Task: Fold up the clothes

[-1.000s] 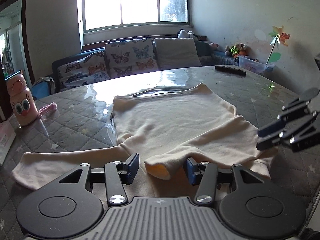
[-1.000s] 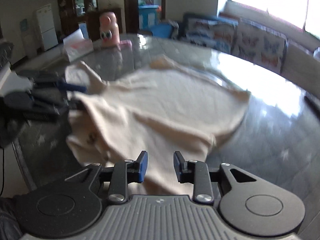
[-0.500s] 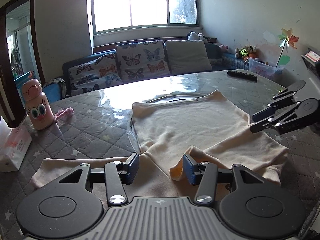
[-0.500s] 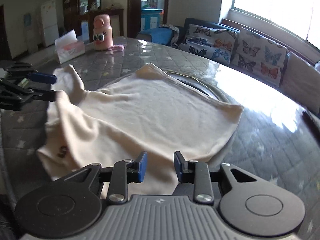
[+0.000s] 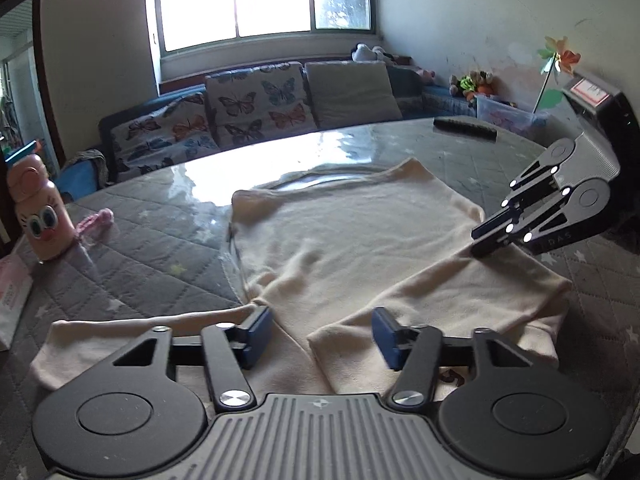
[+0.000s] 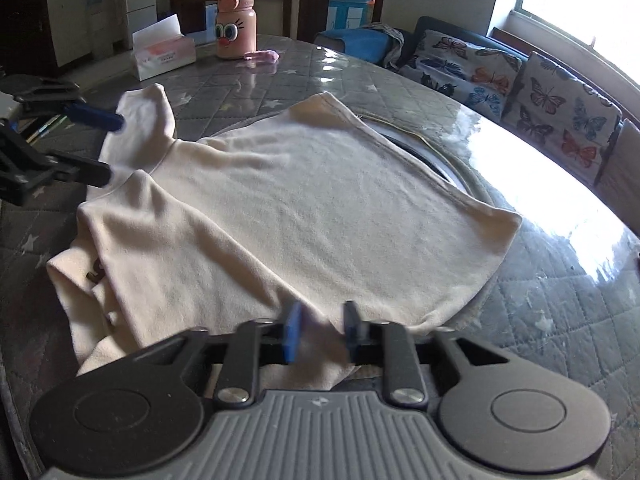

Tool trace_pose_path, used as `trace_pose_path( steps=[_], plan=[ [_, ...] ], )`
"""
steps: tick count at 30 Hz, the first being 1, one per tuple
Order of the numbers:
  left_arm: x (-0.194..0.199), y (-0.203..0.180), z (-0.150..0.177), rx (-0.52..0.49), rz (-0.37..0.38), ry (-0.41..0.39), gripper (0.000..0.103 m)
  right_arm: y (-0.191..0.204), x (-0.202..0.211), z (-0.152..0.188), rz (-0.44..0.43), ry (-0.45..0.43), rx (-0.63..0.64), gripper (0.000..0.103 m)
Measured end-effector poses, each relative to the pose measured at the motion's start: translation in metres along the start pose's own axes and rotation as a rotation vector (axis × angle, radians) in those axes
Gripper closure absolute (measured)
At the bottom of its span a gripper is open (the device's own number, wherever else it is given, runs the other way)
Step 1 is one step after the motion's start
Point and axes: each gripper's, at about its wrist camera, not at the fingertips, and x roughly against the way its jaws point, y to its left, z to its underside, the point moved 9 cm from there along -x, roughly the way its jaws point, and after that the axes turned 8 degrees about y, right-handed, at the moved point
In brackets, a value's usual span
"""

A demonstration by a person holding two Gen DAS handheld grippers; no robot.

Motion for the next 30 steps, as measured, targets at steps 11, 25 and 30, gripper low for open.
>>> trace_pose_path(
  steps=[11,25,30],
  plan=[
    [-0.030,-0.004,0.006,-0.024,0.021,0.062,0.089,-0.005,0.017,0.008,0.023,-0.057,-0.039,0.097],
    [-0.018,0.010,-0.012,0.017,-0.067,-0.025,0.070,-0.011,0.019,0.016,0.090,-0.095,-0.120,0.091],
    [-0.002,-0.006,-0.013,-0.018,-0.027,-0.066,0.070,0.002,0.035,0.015,0.065,-0.123,-0.110,0.084]
  ],
)
